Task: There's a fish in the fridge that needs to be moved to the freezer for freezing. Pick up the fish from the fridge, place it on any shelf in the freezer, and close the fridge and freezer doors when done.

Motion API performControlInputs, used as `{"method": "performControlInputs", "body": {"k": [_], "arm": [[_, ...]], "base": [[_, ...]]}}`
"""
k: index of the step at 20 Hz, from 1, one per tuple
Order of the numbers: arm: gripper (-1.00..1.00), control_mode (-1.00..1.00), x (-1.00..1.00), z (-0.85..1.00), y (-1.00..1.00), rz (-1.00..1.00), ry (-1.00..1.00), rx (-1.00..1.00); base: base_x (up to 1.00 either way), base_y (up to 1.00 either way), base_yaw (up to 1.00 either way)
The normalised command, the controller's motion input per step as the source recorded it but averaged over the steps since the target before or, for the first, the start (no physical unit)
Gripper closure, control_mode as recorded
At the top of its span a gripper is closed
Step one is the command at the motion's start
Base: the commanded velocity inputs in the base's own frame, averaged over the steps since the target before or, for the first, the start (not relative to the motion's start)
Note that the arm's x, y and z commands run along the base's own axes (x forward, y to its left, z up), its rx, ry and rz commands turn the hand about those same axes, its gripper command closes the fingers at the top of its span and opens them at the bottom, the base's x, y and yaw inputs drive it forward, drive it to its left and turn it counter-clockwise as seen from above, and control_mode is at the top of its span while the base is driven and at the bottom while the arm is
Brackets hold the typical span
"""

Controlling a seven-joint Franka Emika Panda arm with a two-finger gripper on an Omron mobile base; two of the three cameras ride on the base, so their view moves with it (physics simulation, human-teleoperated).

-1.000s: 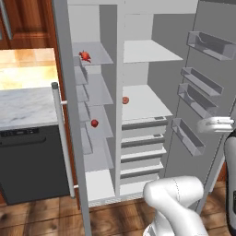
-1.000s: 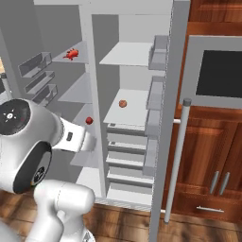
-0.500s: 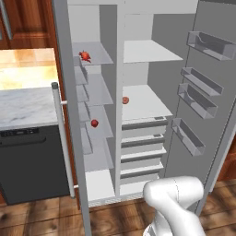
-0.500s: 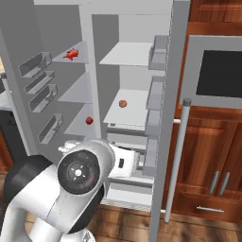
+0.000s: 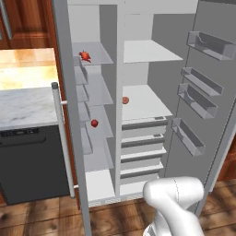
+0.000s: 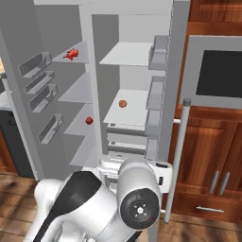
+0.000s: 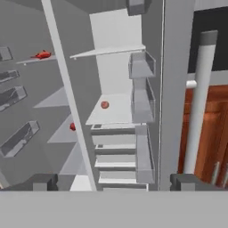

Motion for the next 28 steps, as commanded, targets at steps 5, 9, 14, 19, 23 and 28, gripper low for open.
{"method": "performControlInputs", "body": {"k": [5,9,14,19,23,28], "arm": [[-1.0,-1.0,0.35,-0.39,-0.5,0.1,-0.04,0.0],[-1.0,-1.0,0.4,-0.4,-0.47,0.12,-0.02,0.0],[-1.0,-1.0,0.41,-0.49,-0.43,0.16,-0.03,0.05],[-1.0,-1.0,0.15,-0.49,-0.49,0.21,-0.14,0.01],[-1.0,-1.0,0.11,-0.34,-0.65,0.15,-0.21,0.02],[-1.0,-1.0,0.53,-0.37,-0.15,0.04,-0.09,0.0]], "base": [[0.0,0.0,0.0],[0.0,0.0,0.0],[0.0,0.0,0.0],[0.0,0.0,0.0],[0.0,0.0,0.0],[0.0,0.0,0.0]]}}
